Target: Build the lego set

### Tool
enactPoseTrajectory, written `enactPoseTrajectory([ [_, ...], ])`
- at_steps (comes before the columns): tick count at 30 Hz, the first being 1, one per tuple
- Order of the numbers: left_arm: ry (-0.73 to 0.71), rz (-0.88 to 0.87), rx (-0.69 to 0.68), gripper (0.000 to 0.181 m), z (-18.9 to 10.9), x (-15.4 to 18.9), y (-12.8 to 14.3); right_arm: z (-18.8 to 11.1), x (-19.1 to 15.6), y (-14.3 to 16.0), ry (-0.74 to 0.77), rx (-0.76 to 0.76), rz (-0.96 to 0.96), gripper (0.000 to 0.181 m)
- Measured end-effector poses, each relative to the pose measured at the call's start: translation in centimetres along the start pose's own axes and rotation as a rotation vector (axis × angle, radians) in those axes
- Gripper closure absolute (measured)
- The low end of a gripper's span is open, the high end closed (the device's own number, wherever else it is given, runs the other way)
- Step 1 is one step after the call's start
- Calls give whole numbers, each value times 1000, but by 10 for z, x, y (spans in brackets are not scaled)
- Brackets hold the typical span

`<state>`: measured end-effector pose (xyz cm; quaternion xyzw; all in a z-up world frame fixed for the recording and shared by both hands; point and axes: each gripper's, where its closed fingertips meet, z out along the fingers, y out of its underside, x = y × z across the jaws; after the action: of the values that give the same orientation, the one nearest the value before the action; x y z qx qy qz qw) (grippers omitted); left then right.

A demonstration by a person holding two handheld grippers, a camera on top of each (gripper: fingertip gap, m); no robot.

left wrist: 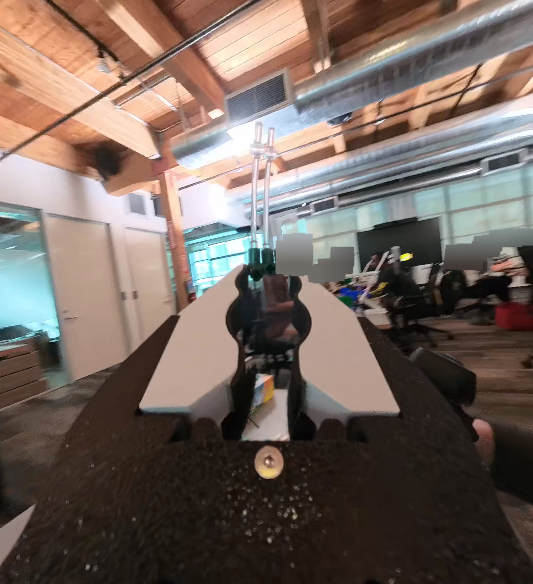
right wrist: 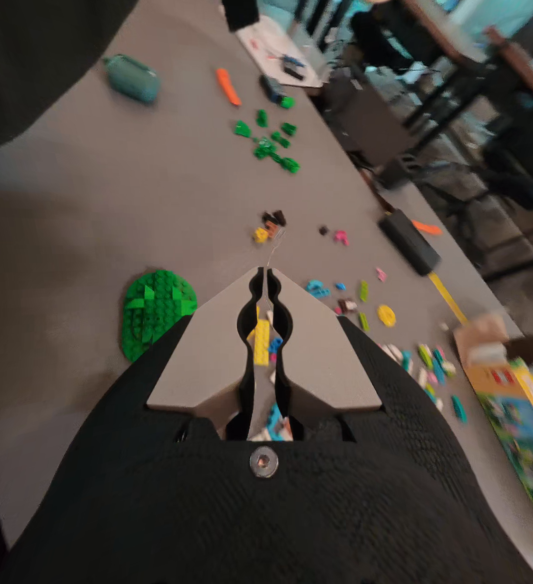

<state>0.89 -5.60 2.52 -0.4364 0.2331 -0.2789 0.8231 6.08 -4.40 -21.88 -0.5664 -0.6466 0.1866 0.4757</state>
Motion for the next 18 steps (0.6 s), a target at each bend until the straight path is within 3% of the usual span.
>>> enactPoseTrajectory([
  [7,225,-179,68,159,55,60,14,-81,10,10,263,177,189,180],
  [13,265,-75,39,158,68,83,23,-110,13,29,326,189,239,179],
  [18,277,-151,36,159,70,75,30,-120,12,47,354,152,283,180],
])
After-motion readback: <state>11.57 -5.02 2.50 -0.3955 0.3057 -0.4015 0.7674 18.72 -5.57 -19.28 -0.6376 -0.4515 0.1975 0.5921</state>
